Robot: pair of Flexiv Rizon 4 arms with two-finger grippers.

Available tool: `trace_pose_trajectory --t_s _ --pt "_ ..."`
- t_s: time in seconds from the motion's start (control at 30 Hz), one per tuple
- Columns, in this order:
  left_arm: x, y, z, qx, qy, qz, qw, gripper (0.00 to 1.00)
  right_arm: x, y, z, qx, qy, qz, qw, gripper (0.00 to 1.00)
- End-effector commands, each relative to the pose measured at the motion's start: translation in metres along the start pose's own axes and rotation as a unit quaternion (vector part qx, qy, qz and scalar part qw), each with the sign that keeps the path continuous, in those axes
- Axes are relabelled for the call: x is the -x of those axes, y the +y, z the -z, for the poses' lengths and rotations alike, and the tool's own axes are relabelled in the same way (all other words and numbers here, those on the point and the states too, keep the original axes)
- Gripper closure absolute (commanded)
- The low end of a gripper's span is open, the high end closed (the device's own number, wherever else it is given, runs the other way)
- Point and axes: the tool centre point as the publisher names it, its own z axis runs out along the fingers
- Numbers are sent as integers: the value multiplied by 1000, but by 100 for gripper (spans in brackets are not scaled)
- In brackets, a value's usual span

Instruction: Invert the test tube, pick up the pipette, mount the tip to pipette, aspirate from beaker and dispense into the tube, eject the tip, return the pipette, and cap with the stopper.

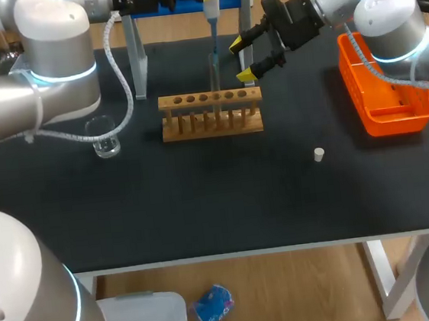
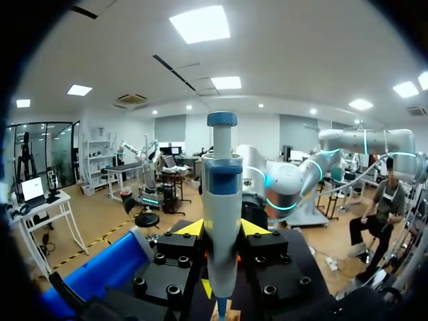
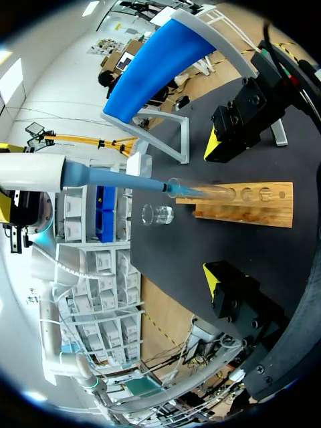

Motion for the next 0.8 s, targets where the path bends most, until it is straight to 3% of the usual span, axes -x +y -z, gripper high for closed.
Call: trace_pose_trajectory --t_s 0.03,0.8 --pt "-2 4 -1 -5 -2 0 1000 100 1 0 1 -1 2 0 1000 0" --pt "-3 13 -1 -9 -4 9 1000 100 1 0 1 -1 2 0 1000 0"
